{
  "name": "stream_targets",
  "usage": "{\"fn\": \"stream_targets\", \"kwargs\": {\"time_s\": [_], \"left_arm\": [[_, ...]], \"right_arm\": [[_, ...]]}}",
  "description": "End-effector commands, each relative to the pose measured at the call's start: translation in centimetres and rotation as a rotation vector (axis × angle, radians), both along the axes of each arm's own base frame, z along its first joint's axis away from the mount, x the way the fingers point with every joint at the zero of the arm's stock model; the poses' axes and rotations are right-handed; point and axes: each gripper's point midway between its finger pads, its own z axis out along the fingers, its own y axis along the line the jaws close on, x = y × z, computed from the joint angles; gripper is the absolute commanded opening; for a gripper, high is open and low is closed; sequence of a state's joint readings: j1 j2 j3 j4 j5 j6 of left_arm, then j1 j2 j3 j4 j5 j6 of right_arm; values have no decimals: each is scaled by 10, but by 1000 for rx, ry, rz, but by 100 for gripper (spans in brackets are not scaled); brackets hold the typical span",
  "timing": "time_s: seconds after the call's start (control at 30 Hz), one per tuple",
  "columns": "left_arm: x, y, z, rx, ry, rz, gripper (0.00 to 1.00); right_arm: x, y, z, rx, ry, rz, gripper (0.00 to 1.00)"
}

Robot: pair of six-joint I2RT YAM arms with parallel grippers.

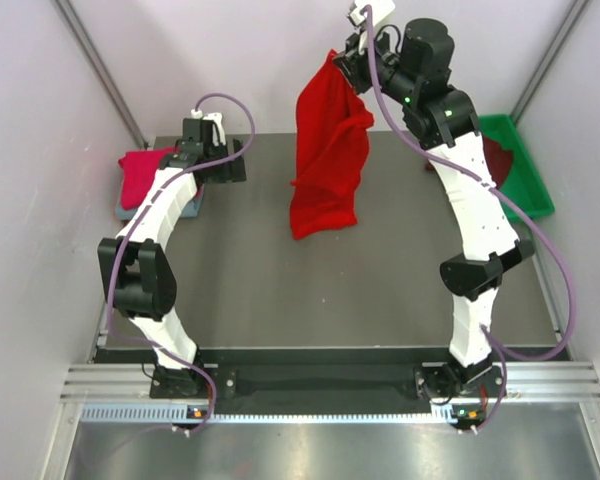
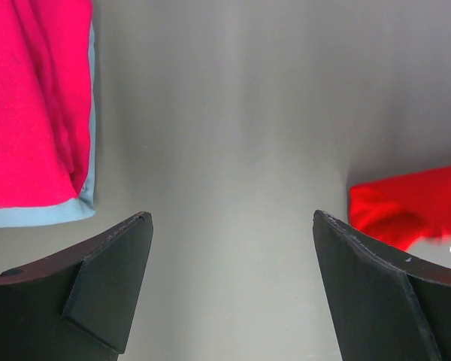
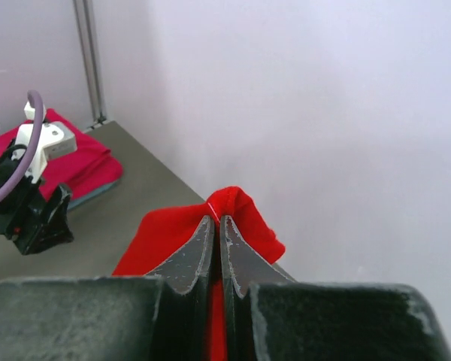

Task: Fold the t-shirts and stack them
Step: Flatten the tshirt out

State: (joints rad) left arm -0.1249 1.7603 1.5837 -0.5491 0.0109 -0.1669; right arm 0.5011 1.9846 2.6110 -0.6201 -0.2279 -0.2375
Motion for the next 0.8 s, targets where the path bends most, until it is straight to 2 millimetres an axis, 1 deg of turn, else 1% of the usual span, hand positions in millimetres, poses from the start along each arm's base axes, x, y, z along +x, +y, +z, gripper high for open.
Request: {"fn": "stream_targets", "kwargs": {"time_s": [0.0, 0.03, 0.07, 0.1, 0.13, 0.17, 0.2, 0.23, 0.27, 0.3, 0.33, 0.37, 0.4, 0.43, 0.47, 0.5, 0.53, 0.6, 0.63, 0.67, 0.7, 0.73, 0.77], "left_arm": [[12, 0, 19, -18, -60, 11, 92], [12, 0, 20, -18, -61, 11, 92], [11, -1, 20, -17, -61, 8, 92], [10, 0, 19, -17, -60, 12, 92], [9, 1, 19, -15, -59, 14, 92], [9, -1, 18, -17, -57, 10, 92], [9, -1, 17, -19, -55, 10, 92], [8, 0, 16, -19, -53, 14, 92], [9, -1, 16, -24, -54, 12, 92], [9, -2, 18, -24, -59, 9, 92], [9, -2, 18, -21, -59, 8, 92], [9, -2, 20, -19, -63, 8, 92], [9, -1, 22, -16, -66, 9, 92], [9, -2, 22, -17, -66, 6, 92], [8, -2, 22, -15, -66, 6, 91], [8, -2, 23, -13, -68, 3, 91], [8, -3, 22, -13, -68, 1, 91], [7, -6, 21, -13, -67, -5, 91], [7, -7, 21, -13, -68, -6, 91], [6, -7, 20, -13, -67, -8, 91], [5, -2, 18, 8, -63, 13, 91], [5, -3, 17, 8, -63, 11, 91], [4, -2, 17, 11, -61, 16, 91]], "right_arm": [[-16, -19, 59, 63, -158, -54, 0], [-18, -25, 77, 117, -191, -75, 0], [-23, -33, 102, 158, -268, -95, 0], [-26, -38, 114, 170, -302, -110, 0], [-23, -44, 113, 156, -310, -140, 0], [-8, -39, 83, 107, -245, -152, 0], [1, -41, 65, 81, -202, -164, 0], [10, -47, 52, 83, -156, -177, 0], [13, -47, 47, 93, -131, -174, 0], [1, -53, 80, 155, -195, -164, 0], [-4, -54, 99, 188, -249, -159, 0], [-28, -55, 145, 257, -391, -149, 0], [-38, -56, 163, 274, -458, -156, 0], [-57, -63, 185, 280, -543, -170, 0], [-72, -61, 202, 317, -603, -154, 0], [-74, -59, 203, 320, -609, -149, 0], [-81, -60, 208, 352, -606, -140, 0], [-85, -59, 209, 366, -588, -136, 0], [-80, -54, 197, 312, -565, -136, 0], [-63, -45, 173, 258, -508, -141, 0], [-49, -42, 152, 213, -463, -160, 0], [-40, -53, 136, 183, -414, -194, 0], [-15, -45, 85, 115, -296, -188, 0]]}}
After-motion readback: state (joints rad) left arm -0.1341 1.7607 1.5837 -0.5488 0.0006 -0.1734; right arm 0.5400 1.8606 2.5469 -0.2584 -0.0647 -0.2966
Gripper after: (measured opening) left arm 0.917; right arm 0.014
